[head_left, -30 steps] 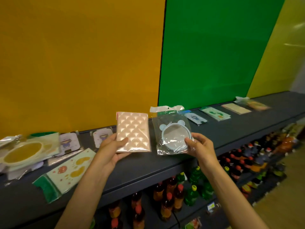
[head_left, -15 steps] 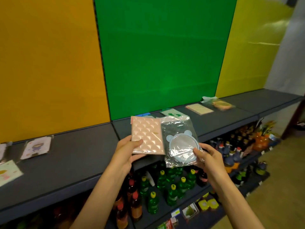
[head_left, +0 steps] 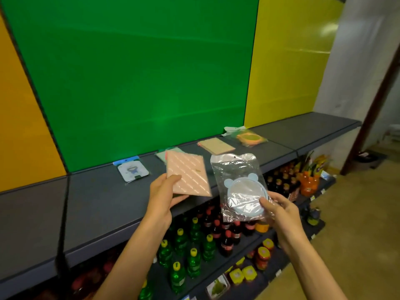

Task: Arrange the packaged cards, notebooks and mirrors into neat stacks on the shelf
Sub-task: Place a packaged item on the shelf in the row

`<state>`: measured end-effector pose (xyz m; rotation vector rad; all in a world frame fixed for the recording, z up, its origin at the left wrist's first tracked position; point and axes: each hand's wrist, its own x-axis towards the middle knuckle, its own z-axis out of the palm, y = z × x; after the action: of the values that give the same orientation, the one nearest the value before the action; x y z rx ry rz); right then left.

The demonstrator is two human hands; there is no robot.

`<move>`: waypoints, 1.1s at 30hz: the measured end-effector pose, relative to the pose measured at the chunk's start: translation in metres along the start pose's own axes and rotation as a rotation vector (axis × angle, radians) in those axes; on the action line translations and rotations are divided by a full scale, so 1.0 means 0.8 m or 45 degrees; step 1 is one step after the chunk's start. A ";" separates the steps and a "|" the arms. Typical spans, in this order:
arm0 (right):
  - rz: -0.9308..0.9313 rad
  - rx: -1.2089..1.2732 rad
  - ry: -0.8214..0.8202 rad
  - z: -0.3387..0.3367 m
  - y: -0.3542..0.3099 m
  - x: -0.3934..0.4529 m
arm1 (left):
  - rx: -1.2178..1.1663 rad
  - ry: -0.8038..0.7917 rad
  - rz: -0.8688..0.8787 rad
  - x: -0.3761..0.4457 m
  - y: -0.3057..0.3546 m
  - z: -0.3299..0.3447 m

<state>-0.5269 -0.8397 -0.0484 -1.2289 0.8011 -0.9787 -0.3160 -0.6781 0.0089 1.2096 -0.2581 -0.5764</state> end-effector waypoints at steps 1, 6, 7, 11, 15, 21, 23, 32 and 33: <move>-0.002 -0.005 0.003 -0.004 -0.002 0.018 | -0.007 0.024 0.003 0.012 -0.005 0.016; -0.028 -0.038 -0.013 -0.021 -0.012 0.127 | -0.064 0.113 0.015 0.074 -0.015 0.091; -0.027 -0.043 -0.027 -0.023 -0.015 0.151 | -0.069 0.117 0.014 0.087 -0.015 0.105; -0.036 -0.057 -0.096 -0.031 -0.032 0.240 | -0.069 0.068 0.017 0.138 -0.012 0.154; -0.057 -0.010 -0.120 -0.037 -0.049 0.318 | -0.090 0.035 0.022 0.185 -0.012 0.190; -0.038 0.000 -0.124 -0.037 -0.052 0.410 | -0.002 0.134 -0.107 0.253 -0.031 0.226; -0.015 0.019 -0.139 -0.037 -0.052 0.438 | 0.061 0.209 -0.152 0.275 -0.039 0.238; -0.004 -0.050 -0.267 -0.042 -0.060 0.559 | 0.440 0.506 -0.113 0.353 -0.086 0.267; -0.002 -0.047 -0.268 -0.043 -0.061 0.570 | 0.532 0.533 -0.091 0.360 -0.092 0.266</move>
<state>-0.3899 -1.2762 0.0000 -1.3402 0.6549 -0.8229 -0.2005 -1.0241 -0.0179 1.7164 0.0250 -0.3243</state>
